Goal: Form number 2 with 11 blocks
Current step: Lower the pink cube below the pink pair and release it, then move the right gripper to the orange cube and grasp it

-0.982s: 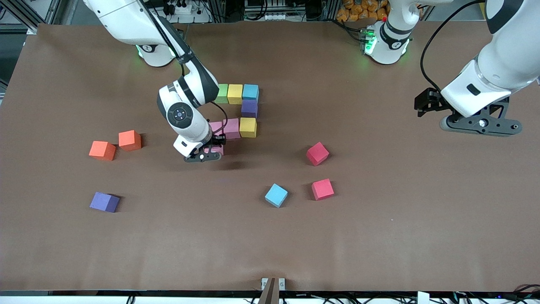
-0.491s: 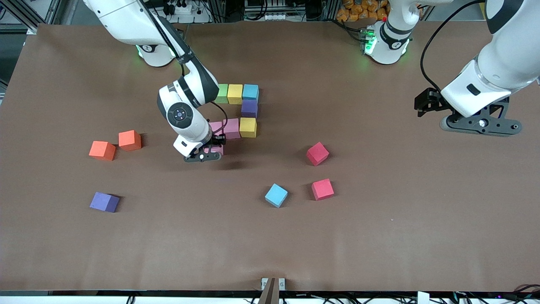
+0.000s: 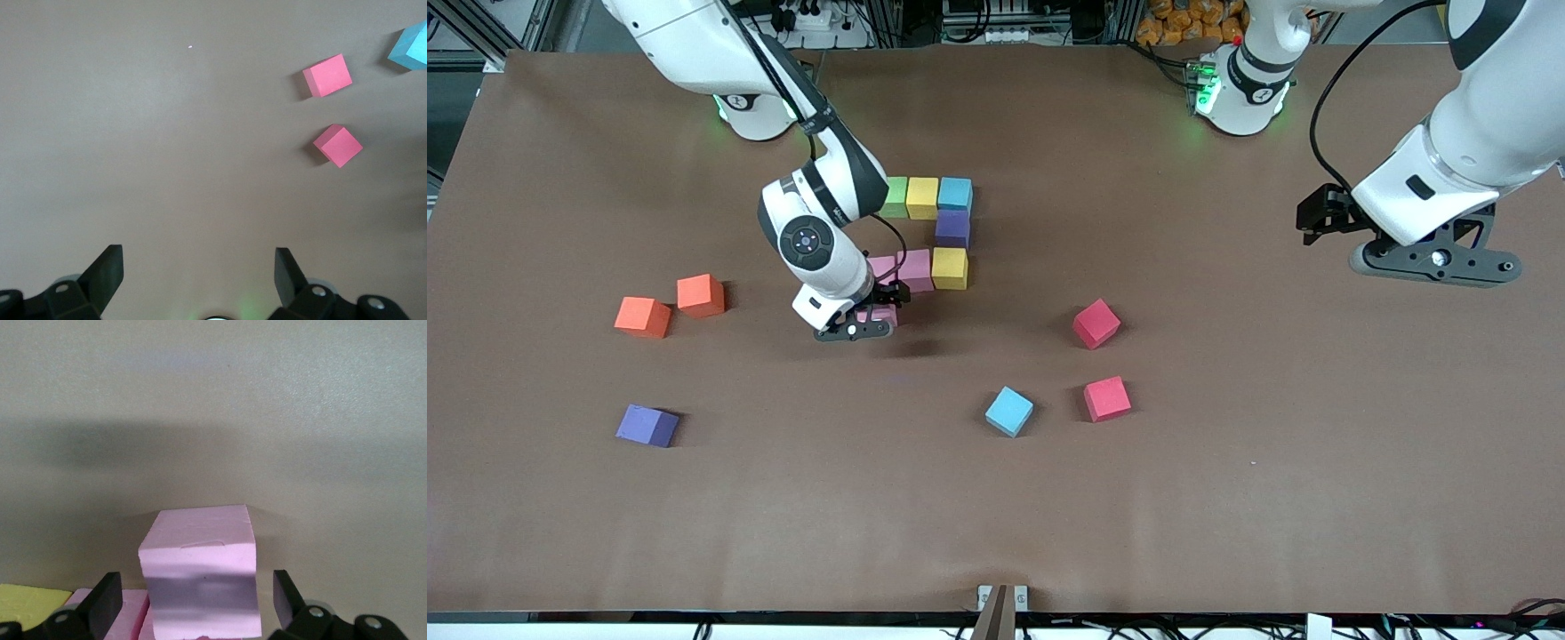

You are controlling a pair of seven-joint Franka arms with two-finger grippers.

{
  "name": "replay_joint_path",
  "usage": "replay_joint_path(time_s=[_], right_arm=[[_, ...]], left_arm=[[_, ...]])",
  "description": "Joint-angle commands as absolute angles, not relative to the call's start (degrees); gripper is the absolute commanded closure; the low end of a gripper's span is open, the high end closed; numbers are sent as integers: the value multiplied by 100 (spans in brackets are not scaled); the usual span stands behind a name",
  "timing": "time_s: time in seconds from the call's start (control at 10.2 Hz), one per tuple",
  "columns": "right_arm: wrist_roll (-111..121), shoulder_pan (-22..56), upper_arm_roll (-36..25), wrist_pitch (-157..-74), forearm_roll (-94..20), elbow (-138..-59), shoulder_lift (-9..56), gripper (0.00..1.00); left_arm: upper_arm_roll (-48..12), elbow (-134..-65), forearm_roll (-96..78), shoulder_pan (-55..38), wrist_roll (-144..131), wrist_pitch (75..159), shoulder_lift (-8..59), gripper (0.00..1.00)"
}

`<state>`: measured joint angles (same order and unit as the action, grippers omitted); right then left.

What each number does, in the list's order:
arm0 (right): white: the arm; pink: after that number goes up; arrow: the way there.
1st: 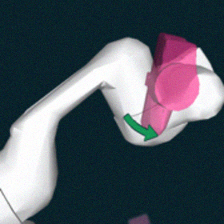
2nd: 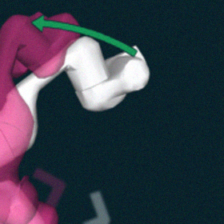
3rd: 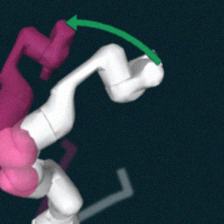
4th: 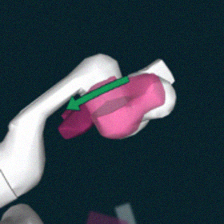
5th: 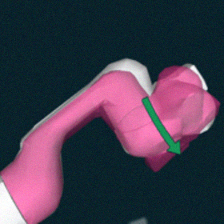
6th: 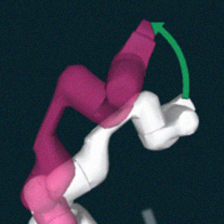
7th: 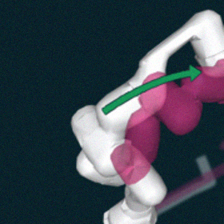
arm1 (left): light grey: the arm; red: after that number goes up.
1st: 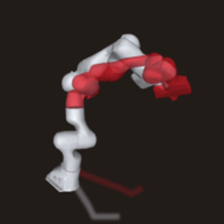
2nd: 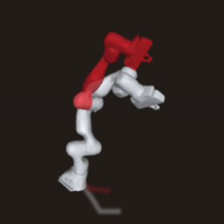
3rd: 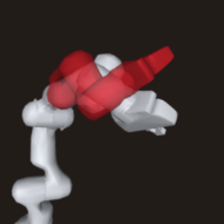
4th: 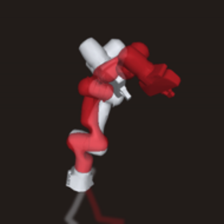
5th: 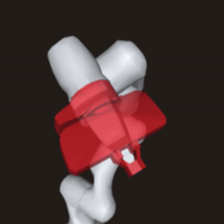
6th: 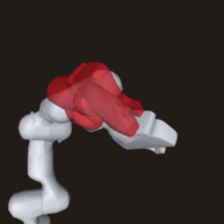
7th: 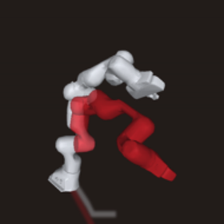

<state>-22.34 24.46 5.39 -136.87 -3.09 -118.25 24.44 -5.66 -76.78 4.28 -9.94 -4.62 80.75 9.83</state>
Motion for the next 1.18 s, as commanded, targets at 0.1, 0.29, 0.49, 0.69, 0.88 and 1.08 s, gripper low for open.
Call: replay_joint_path(time_s=[0.1, 0.29, 0.49, 0.69, 0.88, 1.08], right_arm=[[-2338, 2391, 510, -13658, -290, -11918, 2075, 0], [-2286, 2172, 492, -13641, -290, -11909, 1899, 0], [-1945, 1847, 449, -13168, -255, -11927, 1732, 0], [-1216, 1260, 431, -12728, -142, -11953, 1688, 0], [-1116, 968, 404, -12630, 401, -12084, 1696, 0], [-890, 766, 369, -12639, 667, -12321, 1635, 0]], left_arm=[[-571, -7708, 325, -1002, -536, 7998, 896, 0], [-667, -7708, 334, -1002, -554, 7998, 896, 0], [-694, -7708, 343, -984, -554, 7998, 896, 0], [-686, -7708, 343, -976, -545, 7998, 896, 0], [-694, -7708, 334, -984, -554, 7998, 896, 0], [-694, -7708, 334, -984, -545, 7998, 896, 0]])
